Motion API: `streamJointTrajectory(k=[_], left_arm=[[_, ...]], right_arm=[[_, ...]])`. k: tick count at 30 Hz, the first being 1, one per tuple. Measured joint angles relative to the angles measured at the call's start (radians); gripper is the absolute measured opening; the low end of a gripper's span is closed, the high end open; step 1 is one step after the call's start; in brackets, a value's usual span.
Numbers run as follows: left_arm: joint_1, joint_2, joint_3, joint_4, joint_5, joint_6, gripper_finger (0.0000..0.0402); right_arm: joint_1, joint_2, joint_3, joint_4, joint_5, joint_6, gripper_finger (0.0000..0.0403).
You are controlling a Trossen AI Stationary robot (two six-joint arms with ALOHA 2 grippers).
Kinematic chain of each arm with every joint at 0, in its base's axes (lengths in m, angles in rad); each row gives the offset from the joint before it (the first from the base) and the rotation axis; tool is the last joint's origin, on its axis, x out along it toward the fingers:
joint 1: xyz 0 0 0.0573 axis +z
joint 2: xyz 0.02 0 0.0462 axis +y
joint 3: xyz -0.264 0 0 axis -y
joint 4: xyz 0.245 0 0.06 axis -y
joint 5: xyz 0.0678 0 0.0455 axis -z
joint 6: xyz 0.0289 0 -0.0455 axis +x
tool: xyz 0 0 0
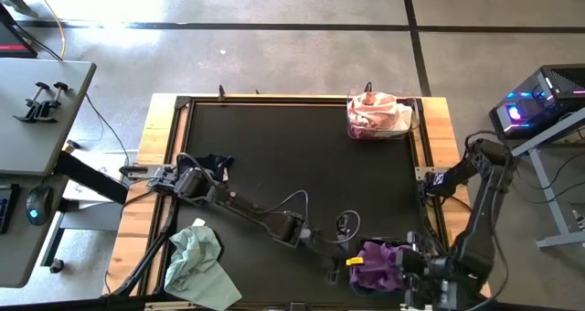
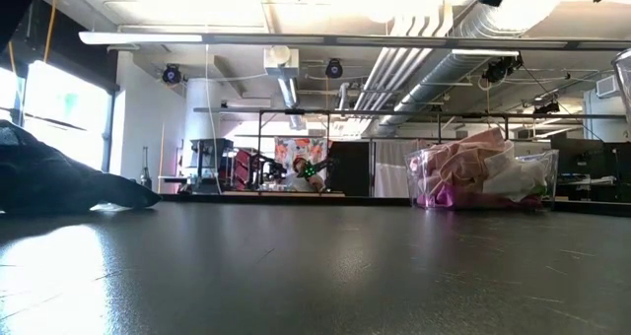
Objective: Sort towels by color in basket
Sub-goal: Put the purple towel into the bottom transparent bin
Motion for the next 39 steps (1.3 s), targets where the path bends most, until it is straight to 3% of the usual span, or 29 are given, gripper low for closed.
streamJointTrajectory(k=[7, 13, 17, 21, 27, 31, 39], left_arm=[[-0.011, 0.002, 0.0, 0.014, 0.026, 0.061, 0.0156], [0.0, 0.002, 0.0, 0.079, 0.058, 0.081, 0.01], [0.013, 0.002, 0.0, 0.101, 0.057, 0.082, 0.0051], [0.011, 0.002, 0.0, 0.109, 0.056, 0.12, 0.0008], [-0.028, 0.002, 0.073, 0.099, 0.057, 0.2, 0.0003], [-0.045, 0.002, 0.096, 0.089, 0.071, 0.227, 0.0001], [-0.001, 0.036, 0.098, 0.086, 0.132, 0.16, 0.0]], right_arm=[[0.014, 0.0, -0.252, 0.155, -0.163, 0.117, 0.0071], [-0.007, 0.0, -0.409, 0.35, -0.184, 0.103, 0.0071], [-0.016, 0.001, -0.364, 0.268, -0.202, 0.06, 0.0071], [-0.016, 0.001, -0.211, 0.079, -0.202, 0.044, 0.0071], [0.005, 0.001, 0.015, -0.157, -0.13, 0.057, 0.0071], [0.047, 0.001, 0.063, -0.124, 0.015, 0.022, 0.0071], [0.085, 0.0, -0.076, 0.055, -0.062, 0.112, 0.0071]])
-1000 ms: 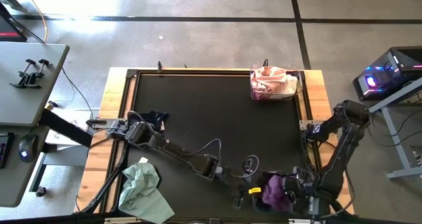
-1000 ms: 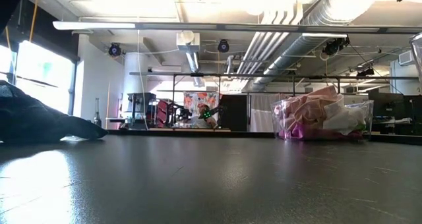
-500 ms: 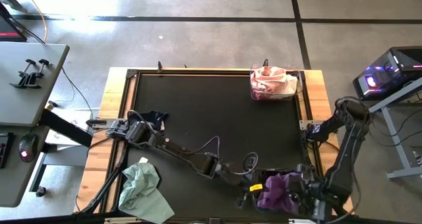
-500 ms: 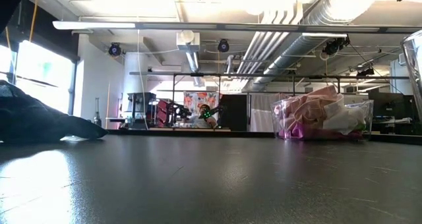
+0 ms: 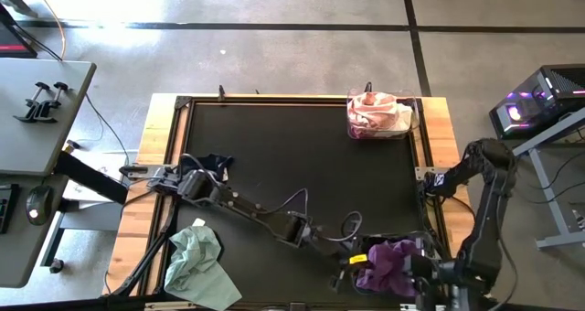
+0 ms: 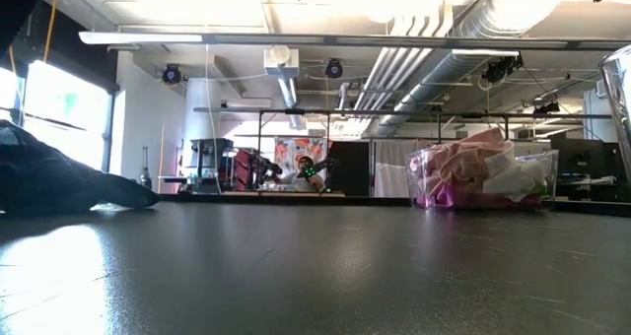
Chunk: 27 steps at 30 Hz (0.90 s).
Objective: Sort towels by color in basket
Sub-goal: Put the purple towel into the bottom transparent bin
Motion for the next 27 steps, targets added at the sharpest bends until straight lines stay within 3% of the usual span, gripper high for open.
streamJointTrajectory(k=[10, 14, 18, 22, 27], left_arm=[[0.028, 0.046, 0.0, 0.029, 0.072, -0.045, 0.0], [0.033, 0.068, 0.0, 0.027, 0.07, -0.055, 0.0], [0.019, 0.07, 0.0, 0.007, 0.061, -0.055, 0.0], [-0.006, 0.063, 0.0, -0.002, 0.0, -0.079, 0.0], [-0.043, 0.025, 0.0, -0.145, -0.125, -0.157, 0.0]], right_arm=[[-0.087, 0.0, -0.284, 0.132, -0.179, 0.116, 0.0071], [-0.105, 0.0, -0.259, 0.093, -0.218, 0.077, 0.0071], [-0.104, 0.0, -0.115, -0.099, -0.236, 0.119, 0.0071], [-0.089, -0.001, 0.039, -0.23, -0.188, 0.129, 0.0071], [-0.085, -0.002, 0.106, -0.249, 0.038, 0.044, 0.0071]])
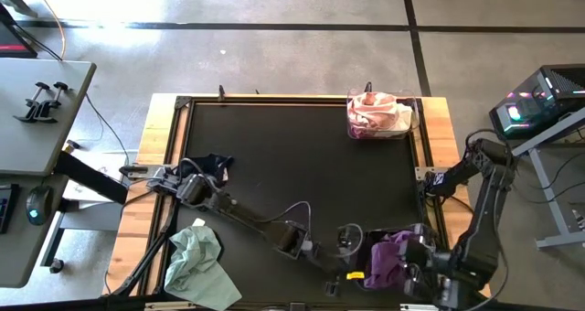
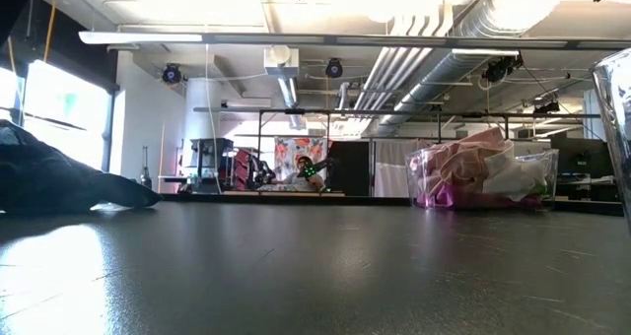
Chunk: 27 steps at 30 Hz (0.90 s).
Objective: Sort towels by color in basket
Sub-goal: Put the purple towel into the bottom transparent bin
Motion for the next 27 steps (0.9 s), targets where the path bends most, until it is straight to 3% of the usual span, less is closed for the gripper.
streamJointTrajectory(k=[5, 8, 16, 20, 27], left_arm=[[-0.034, -0.023, 0.0, -0.212, -0.126, -0.08, 0.0], [-0.05, -0.024, 0.0, -0.301, -0.177, -0.171, 0.0], [-0.086, -0.025, 0.0, -0.312, -0.194, -0.23, 0.0], [-0.093, -0.026, 0.0, -0.313, -0.2, -0.23, 0.0], [-0.099, -0.033, 0.0, -0.318, -0.216, -0.227, 0.0]], right_arm=[[-0.076, 0.0, -0.102, 0.124, 0.028, -0.064, 0.0071], [-0.145, 0.0, -0.205, 0.272, -0.022, -0.105, 0.0071], [-0.294, 0.001, -0.441, 0.725, -0.176, -0.258, 0.0071], [-0.305, 0.001, -0.393, 0.662, -0.155, -0.262, 0.0071], [-0.238, 0.001, -0.133, 0.345, -0.112, -0.227, 0.0071]])
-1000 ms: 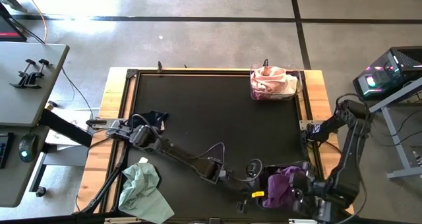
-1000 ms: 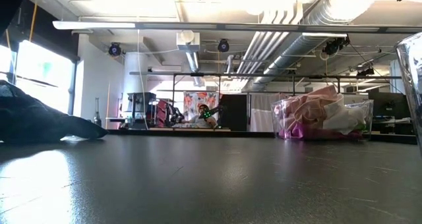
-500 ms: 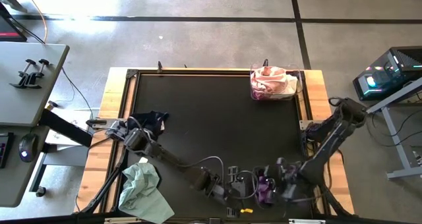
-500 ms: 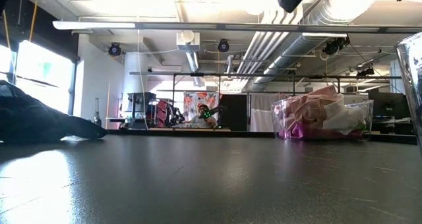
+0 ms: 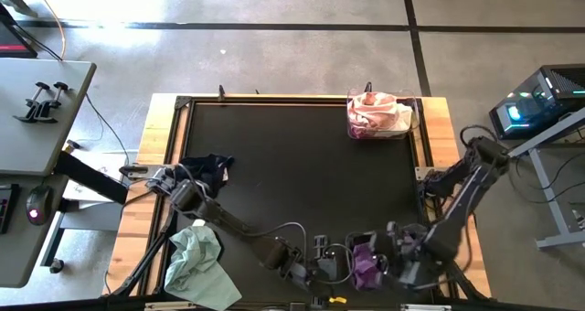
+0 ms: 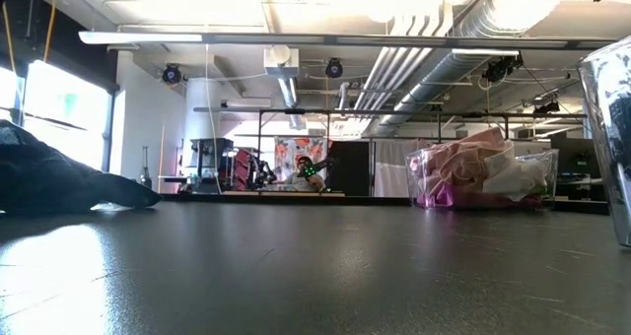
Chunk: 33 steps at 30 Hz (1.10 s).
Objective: Sort towels by color in basket
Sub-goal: Put the purple towel into the bottom transparent bin
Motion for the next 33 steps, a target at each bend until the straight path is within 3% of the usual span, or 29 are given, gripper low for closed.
streamJointTrajectory(k=[5, 9, 12, 15, 22, 28, 33], left_arm=[[-0.003, -0.016, 0.0, 0.014, -0.028, 0.033, 0.0], [-0.003, -0.015, -0.001, 0.004, -0.073, 0.066, 0.0], [-0.002, -0.015, -0.001, 0.006, -0.079, 0.067, 0.0], [-0.002, -0.015, -0.001, 0.01, -0.079, 0.07, 0.0], [-0.004, -0.015, -0.001, 0.02, -0.081, 0.086, 0.0], [-0.004, -0.014, -0.001, 0.047, -0.081, 0.096, 0.0], [-0.004, -0.014, -0.001, 0.074, -0.088, 0.113, 0.0]], right_arm=[[0.066, 0.0, 0.137, -0.368, 0.035, 0.205, 0.0071], [0.096, -0.002, 0.119, -0.576, -0.016, 0.426, 0.0071], [0.102, -0.001, 0.034, -0.556, -0.128, 0.492, 0.0071], [0.102, -0.001, -0.064, -0.411, -0.242, 0.498, 0.0071], [0.109, 0.0, -0.198, -0.047, -0.369, 0.464, 0.0071], [0.131, 0.0, -0.095, -0.172, -0.363, 0.54, 0.0071], [0.174, 0.0, 0.041, -0.333, -0.27, 0.543, 0.0071]])
